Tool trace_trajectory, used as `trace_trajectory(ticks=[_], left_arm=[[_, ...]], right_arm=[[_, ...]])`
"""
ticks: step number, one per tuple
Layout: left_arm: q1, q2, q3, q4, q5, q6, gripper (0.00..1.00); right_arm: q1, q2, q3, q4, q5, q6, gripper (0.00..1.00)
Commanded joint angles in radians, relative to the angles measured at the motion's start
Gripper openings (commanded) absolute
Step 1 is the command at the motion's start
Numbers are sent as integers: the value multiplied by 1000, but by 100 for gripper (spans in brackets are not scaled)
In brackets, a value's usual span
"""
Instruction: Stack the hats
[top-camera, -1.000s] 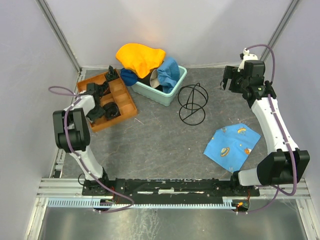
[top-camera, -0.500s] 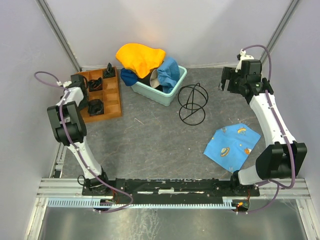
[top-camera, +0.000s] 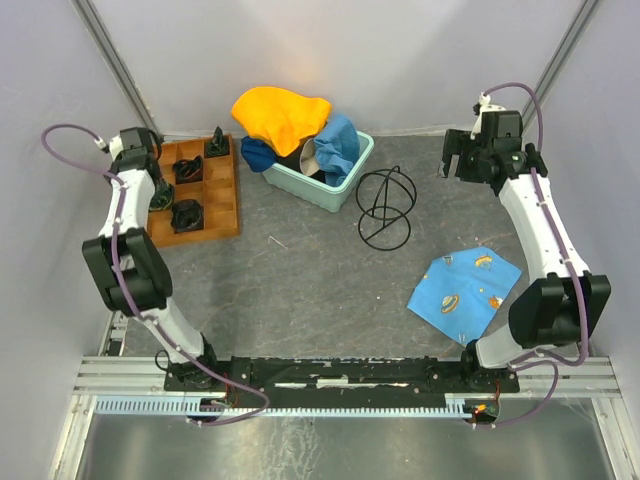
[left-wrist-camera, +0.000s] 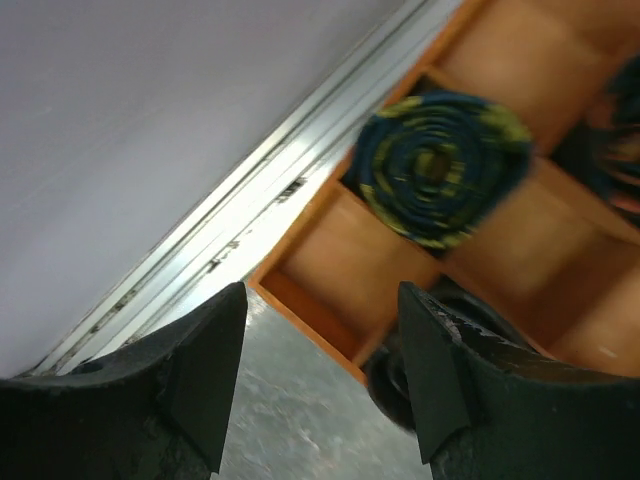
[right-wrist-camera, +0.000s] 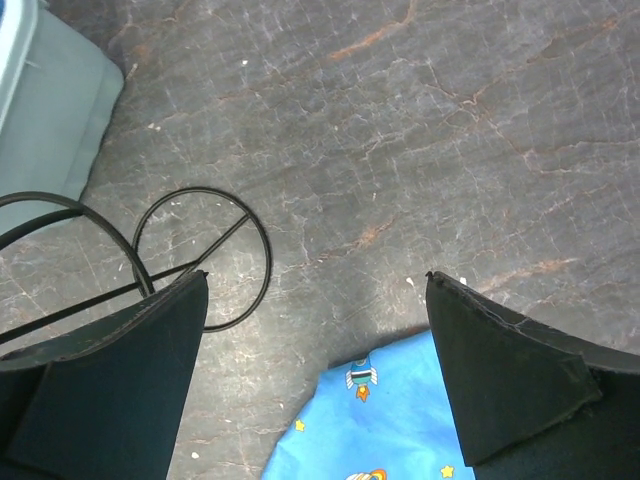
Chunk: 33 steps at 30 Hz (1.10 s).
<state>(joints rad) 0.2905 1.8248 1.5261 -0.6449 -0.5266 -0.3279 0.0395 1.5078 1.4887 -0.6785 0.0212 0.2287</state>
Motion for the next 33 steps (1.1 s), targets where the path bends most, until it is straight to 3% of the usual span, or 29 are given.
trace_trajectory(ticks=[1,3,8,12,17,22,27,33], left_arm=[[-108,-191,-1,-32,98,-75,69],[-193,-246,-40,-38,113,-106,69],[-409,-327,-150,-28,151,-192,69],[-513,-340,-225,-26,162,-227,69],[-523,-362,-243,-18,141,-215,70],[-519,-352,-180,-19,135,-192,71],[-518,-342,-152,-25,164,-200,72],[-508,-357,-164,-21,171,-189,72]], right_arm=[[2,73,110,-163,60,45,98],[2,83,106,-240,63,101,97],[6,-37,-87,-286,58,194,93],[14,-84,-177,-376,25,218,90],[29,-182,-303,-456,-32,263,83],[16,-238,-449,-393,-21,311,79],[-108,-147,-511,-310,-98,326,82],[-128,-35,-523,-237,-77,314,84]])
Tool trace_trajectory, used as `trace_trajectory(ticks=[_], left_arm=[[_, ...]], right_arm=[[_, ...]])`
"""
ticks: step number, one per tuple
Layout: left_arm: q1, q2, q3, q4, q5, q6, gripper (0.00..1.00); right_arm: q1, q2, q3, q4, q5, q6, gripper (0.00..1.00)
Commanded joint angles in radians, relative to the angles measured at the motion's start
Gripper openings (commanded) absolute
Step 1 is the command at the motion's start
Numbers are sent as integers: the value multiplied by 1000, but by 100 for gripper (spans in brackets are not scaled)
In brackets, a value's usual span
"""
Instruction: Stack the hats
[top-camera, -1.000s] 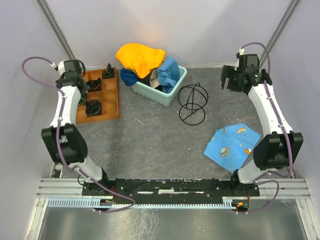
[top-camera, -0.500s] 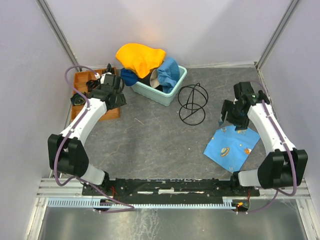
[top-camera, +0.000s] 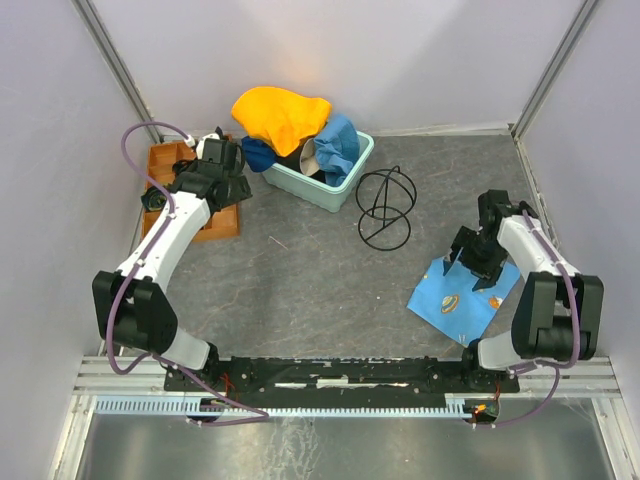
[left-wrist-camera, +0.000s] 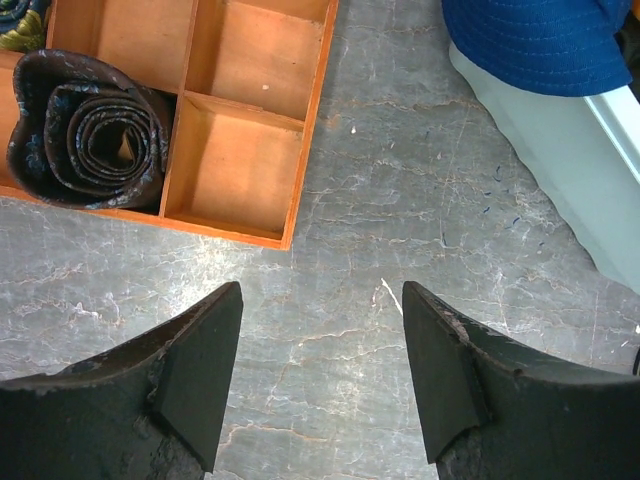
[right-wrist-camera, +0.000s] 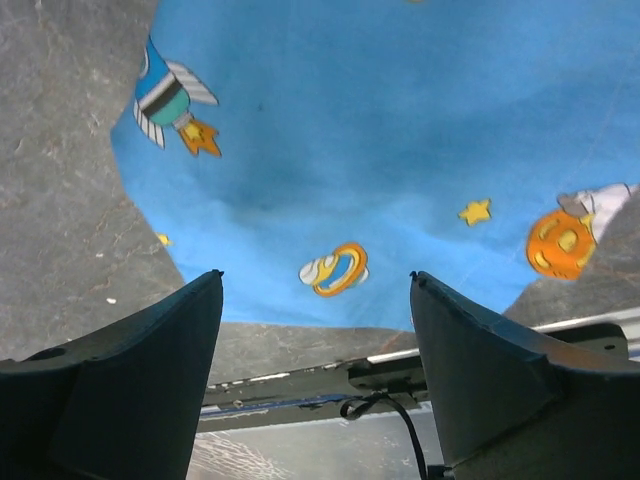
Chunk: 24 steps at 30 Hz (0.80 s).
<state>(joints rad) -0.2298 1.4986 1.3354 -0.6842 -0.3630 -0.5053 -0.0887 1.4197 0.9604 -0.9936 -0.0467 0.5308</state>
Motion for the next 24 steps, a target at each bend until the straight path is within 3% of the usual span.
trace_trajectory(ticks=[1,15,24], left_arm=[[15,-31,25,18,13,-12,72],[80,-62,2,19,15,24,72],[113,-51,-28,29,8,36,73]], right_arm=[[0,70,7,100,-5,12,84],[-5,302,19,247,110,-11,86],[-29,557,319,244,168,-24,87]])
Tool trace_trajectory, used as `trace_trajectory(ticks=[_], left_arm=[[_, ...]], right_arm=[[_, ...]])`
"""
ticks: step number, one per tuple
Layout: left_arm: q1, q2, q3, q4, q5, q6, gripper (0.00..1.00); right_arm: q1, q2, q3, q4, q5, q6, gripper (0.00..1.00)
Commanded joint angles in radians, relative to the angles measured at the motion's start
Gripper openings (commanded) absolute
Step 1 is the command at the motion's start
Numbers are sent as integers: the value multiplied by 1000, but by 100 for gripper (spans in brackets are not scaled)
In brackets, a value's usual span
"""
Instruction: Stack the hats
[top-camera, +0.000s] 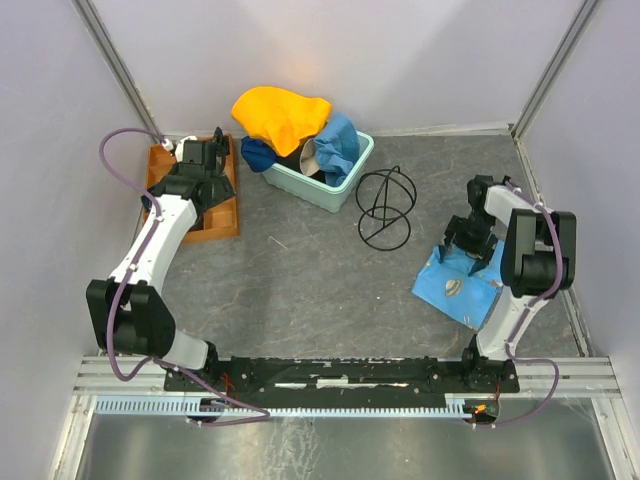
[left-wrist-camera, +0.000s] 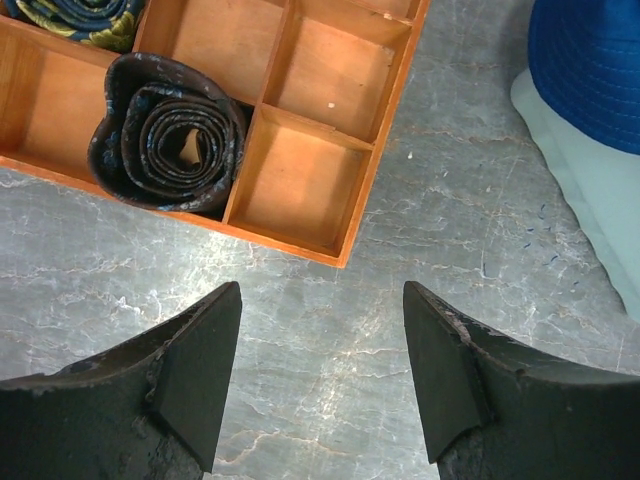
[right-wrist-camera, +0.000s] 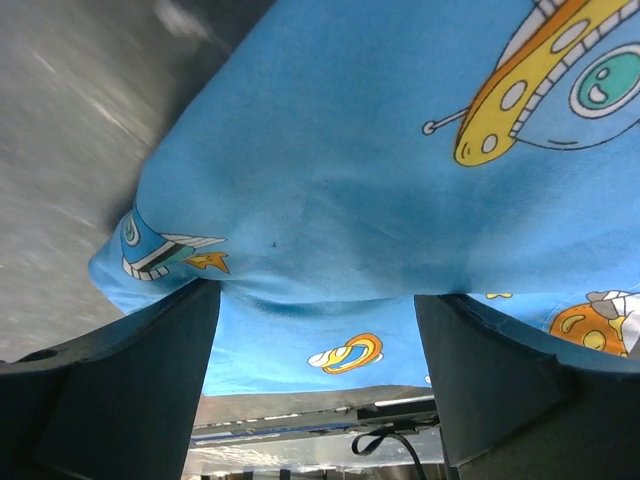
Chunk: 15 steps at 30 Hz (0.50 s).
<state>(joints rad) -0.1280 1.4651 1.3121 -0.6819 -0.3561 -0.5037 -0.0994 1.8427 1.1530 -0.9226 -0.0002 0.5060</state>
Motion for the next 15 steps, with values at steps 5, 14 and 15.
trace_trajectory(ticks=[5,14,15], left_arm=[[19,9,0,47,6,22,73],[15,51,11,85,49,22,74],[14,47,13,94,63,30,74]], right_arm=[[-34,302,386,147,139,10,88],[-41,597,937,296,82,16,89],[-40,610,978,338,62,18,89]])
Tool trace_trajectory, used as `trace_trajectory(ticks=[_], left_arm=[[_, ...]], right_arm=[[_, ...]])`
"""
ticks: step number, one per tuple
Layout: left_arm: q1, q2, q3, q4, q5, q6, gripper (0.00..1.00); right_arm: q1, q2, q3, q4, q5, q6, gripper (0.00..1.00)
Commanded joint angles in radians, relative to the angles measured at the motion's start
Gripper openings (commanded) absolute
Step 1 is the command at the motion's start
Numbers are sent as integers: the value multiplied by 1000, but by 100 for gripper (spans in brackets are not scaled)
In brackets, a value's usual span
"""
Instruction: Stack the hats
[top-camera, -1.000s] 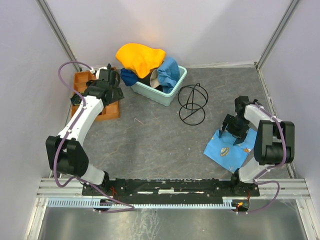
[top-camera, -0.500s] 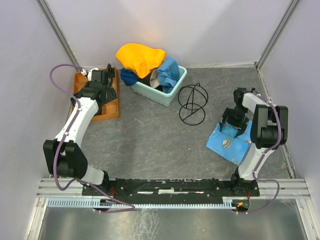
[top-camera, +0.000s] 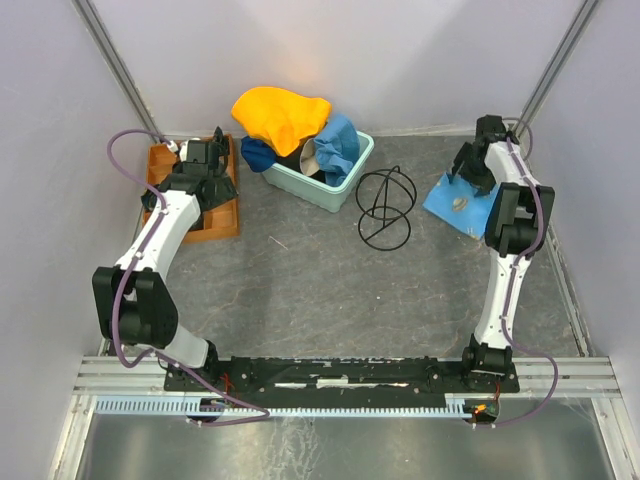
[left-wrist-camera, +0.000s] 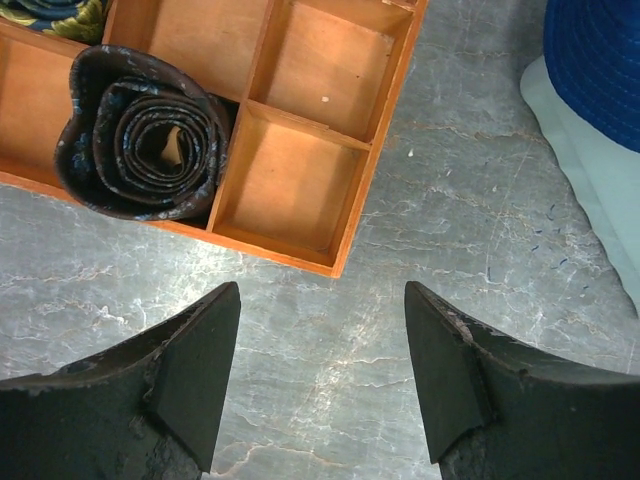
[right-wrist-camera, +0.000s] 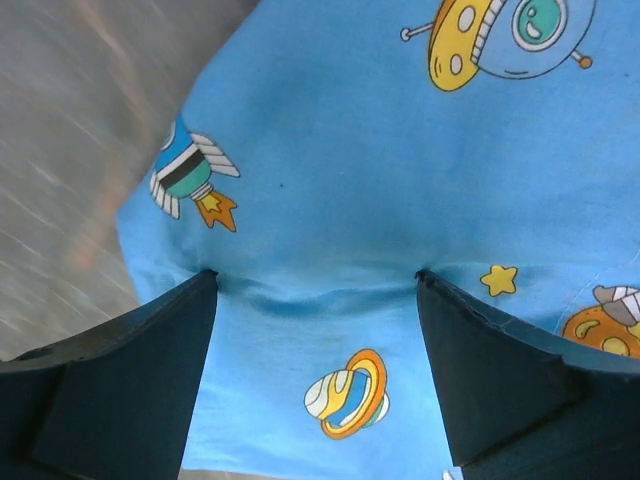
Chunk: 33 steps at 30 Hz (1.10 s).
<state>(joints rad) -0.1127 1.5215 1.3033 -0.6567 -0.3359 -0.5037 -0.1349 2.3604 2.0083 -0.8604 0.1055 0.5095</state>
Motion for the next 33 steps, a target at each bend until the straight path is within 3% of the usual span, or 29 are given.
trace_trajectory(ticks=[1,5,9,12,19,22,26,33], left_arm=[[-2,-11,24,73,52,37,74],[-5,-27,23,100,75,61,76],[-7,-40,22,135,129,65,80],[-11,-51,22,147,164,64,81],[-28,-107,-14,135,216,65,81],[-65,-125,-44,143,275,36,81],[-170,-139,-56,171,239,-26,81],[-207,-51,-59,243,173,-396,79]], right_arm=[[-6,110,183,312,-75,17,89],[-6,122,300,461,-179,36,90],[-1,-40,104,661,-220,50,90],[1,-213,-66,710,-206,31,91],[41,-407,-152,295,-186,-1,88],[80,-520,-275,207,-141,-25,88],[86,-681,-451,186,-156,-23,88],[87,-844,-523,146,-178,-24,89]])
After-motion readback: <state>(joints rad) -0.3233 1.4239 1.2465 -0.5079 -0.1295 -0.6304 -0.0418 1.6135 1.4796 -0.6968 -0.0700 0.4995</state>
